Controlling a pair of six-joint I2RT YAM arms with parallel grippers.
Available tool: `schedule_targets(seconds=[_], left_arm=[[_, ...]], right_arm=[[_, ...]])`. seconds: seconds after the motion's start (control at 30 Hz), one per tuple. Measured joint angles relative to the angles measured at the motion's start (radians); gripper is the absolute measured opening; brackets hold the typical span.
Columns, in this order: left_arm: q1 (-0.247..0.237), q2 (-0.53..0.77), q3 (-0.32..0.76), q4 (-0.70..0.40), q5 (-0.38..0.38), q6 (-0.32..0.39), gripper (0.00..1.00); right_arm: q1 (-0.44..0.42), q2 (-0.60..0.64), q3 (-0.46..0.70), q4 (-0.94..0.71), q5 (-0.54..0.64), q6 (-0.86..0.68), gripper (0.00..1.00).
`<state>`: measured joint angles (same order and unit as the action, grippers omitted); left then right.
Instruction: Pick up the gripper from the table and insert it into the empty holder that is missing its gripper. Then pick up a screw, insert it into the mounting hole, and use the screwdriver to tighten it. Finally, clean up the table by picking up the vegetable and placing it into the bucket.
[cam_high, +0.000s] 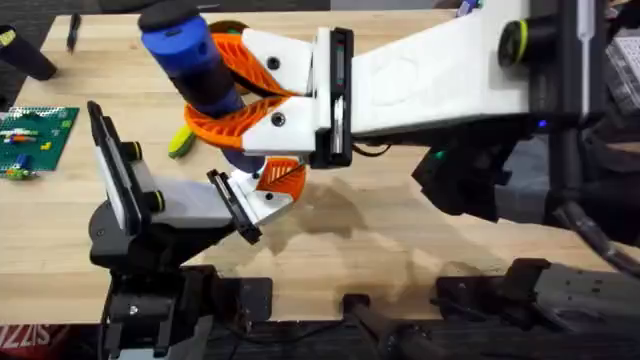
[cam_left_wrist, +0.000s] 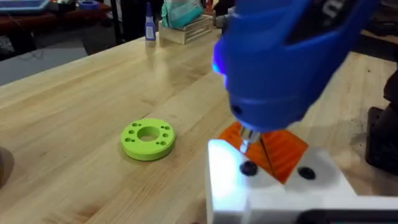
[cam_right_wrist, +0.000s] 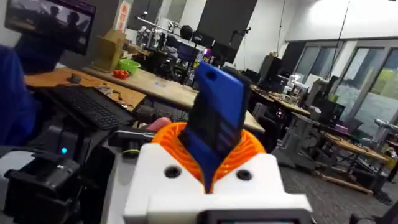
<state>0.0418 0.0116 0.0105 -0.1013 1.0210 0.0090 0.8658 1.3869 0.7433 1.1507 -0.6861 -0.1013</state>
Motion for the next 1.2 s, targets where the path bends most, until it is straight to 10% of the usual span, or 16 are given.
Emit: schedule_targets(seconds=[1.2], left_arm=[[0.000,0.000,0.000,0.000,0.000,0.000,0.017]], right_arm=[[0.000,0.027,0.000,0.010,0.005,0.042,0.027]])
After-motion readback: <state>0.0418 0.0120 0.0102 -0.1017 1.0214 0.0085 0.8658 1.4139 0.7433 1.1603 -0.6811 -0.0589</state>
